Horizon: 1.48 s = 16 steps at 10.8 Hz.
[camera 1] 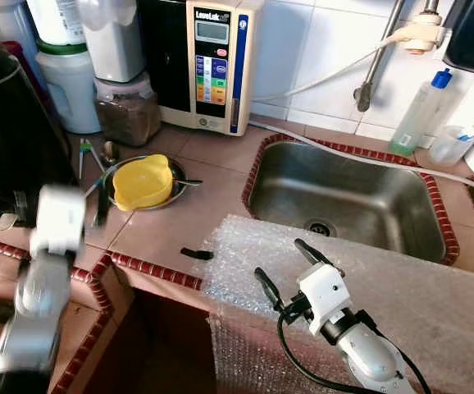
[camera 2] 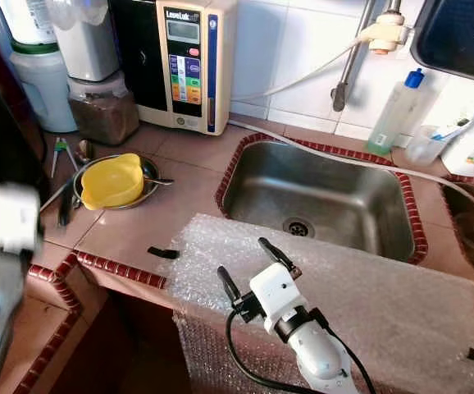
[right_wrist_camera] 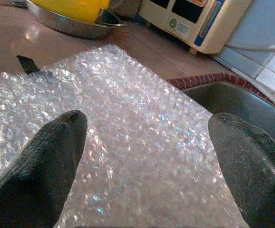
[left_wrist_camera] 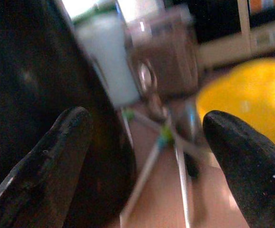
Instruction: Kitchen organization
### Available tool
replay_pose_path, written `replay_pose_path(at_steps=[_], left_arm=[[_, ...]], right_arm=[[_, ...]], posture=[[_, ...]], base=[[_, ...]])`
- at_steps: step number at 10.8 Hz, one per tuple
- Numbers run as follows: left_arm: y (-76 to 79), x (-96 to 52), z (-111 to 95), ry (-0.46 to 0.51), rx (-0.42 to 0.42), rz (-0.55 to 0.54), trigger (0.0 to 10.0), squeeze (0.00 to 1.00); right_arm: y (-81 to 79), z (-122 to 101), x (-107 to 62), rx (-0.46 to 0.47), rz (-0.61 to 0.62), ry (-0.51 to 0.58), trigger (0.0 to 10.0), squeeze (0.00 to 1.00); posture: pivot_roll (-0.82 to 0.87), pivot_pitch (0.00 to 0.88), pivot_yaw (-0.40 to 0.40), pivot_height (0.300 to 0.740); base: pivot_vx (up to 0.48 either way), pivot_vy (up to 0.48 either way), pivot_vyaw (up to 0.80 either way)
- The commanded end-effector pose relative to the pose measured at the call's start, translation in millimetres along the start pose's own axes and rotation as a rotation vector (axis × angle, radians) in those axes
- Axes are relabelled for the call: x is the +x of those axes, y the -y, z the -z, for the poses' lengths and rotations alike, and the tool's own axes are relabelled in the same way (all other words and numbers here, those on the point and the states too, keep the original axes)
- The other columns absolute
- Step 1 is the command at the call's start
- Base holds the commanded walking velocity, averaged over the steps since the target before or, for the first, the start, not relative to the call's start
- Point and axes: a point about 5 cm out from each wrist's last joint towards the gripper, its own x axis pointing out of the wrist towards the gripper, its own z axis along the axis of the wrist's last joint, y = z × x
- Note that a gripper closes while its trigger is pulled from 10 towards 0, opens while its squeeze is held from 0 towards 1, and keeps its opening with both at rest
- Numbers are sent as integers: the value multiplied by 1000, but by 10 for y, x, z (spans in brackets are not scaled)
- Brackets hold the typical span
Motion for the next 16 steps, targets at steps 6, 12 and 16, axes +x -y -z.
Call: replay_pose_path(at_steps=[6, 12, 16], left_arm=[[179, -68, 194, -112, -9, 177, 6275, 0], [346, 111, 315, -224, -50, 259, 10000, 0], [421, 168, 430, -338, -44, 319, 0, 0]], right_arm=[[13, 9, -26, 11, -11, -7, 10000, 0], [-29, -223, -55, 272, -202, 28, 10000, 0], [-59, -220, -92, 281, -225, 3, 10000, 0]], posture=[[140, 0, -36, 740], [116, 0, -33, 740], [106, 0, -26, 740]], base=[[0, 0, 0], [0, 0, 0], [0, 0, 0]])
